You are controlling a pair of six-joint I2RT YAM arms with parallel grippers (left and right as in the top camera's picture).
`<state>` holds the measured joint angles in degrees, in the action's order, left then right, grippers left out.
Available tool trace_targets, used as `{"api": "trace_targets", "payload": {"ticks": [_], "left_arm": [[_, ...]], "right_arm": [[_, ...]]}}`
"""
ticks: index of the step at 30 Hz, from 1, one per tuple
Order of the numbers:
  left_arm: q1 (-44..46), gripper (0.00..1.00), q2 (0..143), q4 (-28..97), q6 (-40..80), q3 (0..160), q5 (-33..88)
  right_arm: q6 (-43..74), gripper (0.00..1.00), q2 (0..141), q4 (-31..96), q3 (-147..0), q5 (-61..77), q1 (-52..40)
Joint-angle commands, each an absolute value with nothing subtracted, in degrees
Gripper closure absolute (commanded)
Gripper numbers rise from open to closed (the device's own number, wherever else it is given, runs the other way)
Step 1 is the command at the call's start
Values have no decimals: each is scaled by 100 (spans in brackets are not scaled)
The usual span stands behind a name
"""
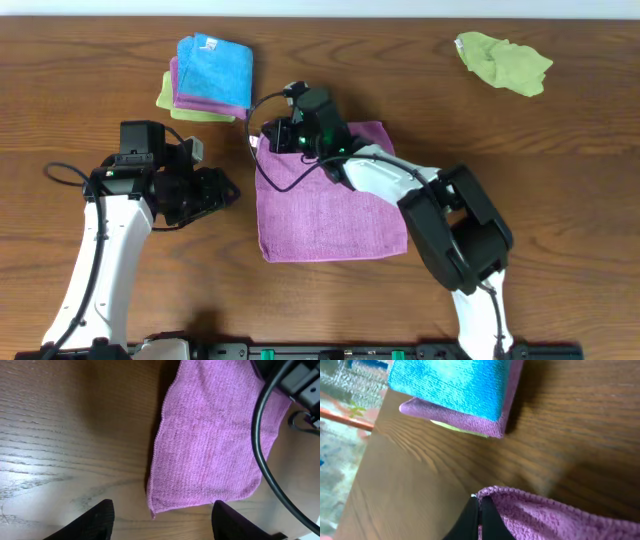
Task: Fold the cloth
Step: 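Drag the top corner up and right with the right gripper to square the cloth, then bring both grippers to the cloth's bottom corners and grasp them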
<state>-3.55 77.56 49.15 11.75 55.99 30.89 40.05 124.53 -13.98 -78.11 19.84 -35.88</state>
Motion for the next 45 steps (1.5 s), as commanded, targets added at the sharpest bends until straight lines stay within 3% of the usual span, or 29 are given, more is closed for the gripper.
{"api": "trace_targets", "payload": {"ticks": [1, 5, 8, 9, 20, 31, 41, 45], "left_arm": [[-386, 36, 7695, 4941, 1090, 5714, 3116], [-386, 36, 7695, 4936, 1090, 5714, 3114], [-386, 35, 7695, 4925, 1090, 5714, 3114], [-386, 35, 7695, 4925, 1090, 5714, 3114], [-386, 36, 7542, 5052, 1092, 5717, 3118], [-384, 43, 7262, 5677, 1175, 5666, 3183], [-384, 42, 7260, 5168, 1422, 4390, 3865], [-384, 35, 7262, 4491, 1841, 3778, 4322]], "right_arm": [[3988, 72, 12575, -1398, -8009, 1962, -3669], [3852, 41, 12564, -1391, -8023, 2163, -3667], [3854, 6, 12501, -1350, -8025, 2460, -3583], [3857, 1, 12468, -1299, -8025, 2510, -3559], [2740, 1, 11135, 1076, -8025, 2539, -3017], [1247, 1, 9695, 4821, -7771, 2075, -2335], [1225, 1, 7577, 4309, -5043, 2523, -1514], [1570, 1, 6818, 3955, -4169, 2766, -1212]]}}
